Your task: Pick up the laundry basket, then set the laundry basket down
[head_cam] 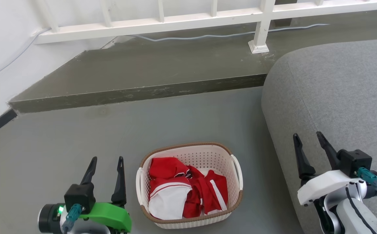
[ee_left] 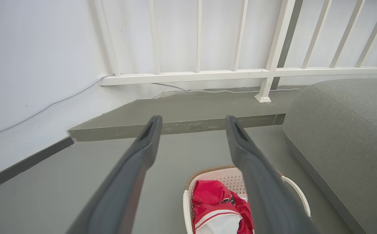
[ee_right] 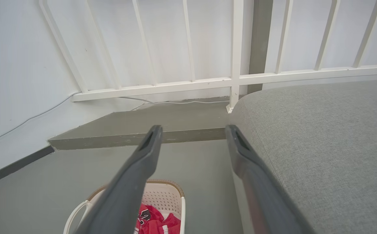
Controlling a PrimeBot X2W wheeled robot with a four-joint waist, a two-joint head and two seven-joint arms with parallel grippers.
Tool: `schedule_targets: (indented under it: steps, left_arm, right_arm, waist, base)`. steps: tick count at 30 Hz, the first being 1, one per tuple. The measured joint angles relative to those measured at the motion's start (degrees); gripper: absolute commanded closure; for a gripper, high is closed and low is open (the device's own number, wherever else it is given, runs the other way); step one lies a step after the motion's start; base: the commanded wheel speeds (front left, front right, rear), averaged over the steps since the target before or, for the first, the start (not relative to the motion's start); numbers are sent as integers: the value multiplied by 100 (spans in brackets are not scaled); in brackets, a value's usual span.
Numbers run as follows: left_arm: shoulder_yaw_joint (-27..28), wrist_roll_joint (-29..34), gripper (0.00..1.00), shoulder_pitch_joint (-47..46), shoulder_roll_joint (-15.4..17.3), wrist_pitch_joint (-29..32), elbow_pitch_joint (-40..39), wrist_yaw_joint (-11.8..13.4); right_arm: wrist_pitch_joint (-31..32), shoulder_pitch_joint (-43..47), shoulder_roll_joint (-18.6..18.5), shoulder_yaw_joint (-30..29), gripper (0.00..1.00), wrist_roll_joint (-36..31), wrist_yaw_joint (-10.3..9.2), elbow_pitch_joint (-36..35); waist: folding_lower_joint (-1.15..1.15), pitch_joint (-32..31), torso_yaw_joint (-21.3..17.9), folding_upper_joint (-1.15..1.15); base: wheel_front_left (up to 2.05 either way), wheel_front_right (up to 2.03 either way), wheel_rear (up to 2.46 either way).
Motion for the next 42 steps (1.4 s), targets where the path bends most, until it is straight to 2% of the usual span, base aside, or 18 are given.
schedule_targets:
  steps: [29, 30, 35, 42]
  left_arm:
    - [70, 148, 0, 379, 3, 214, -427, 20]
    - [70, 148, 100, 386, 3, 247, -437, 26]
    - [43, 118, 100, 466, -31, 270, -270, 12]
    - [41, -247, 100, 551, -36, 270, -336, -55]
  right_arm:
    - [29, 285, -78, -52, 0, -82, -112, -370]
    - [35, 308, -79, -53, 100, -82, -112, -381]
    - [52, 491, 52, -24, 100, -37, -108, -213]
    - [80, 509, 93, -122, 100, 302, -12, -218]
  waist:
    - [0, -74, 6, 0]
    - [0, -74, 6, 0]
    - [0, -74, 8, 0]
    - [0, -71, 35, 0]
  base:
    - [0, 0, 0]
    - [0, 0, 0]
    - [0, 0, 0]
    - [0, 0, 0]
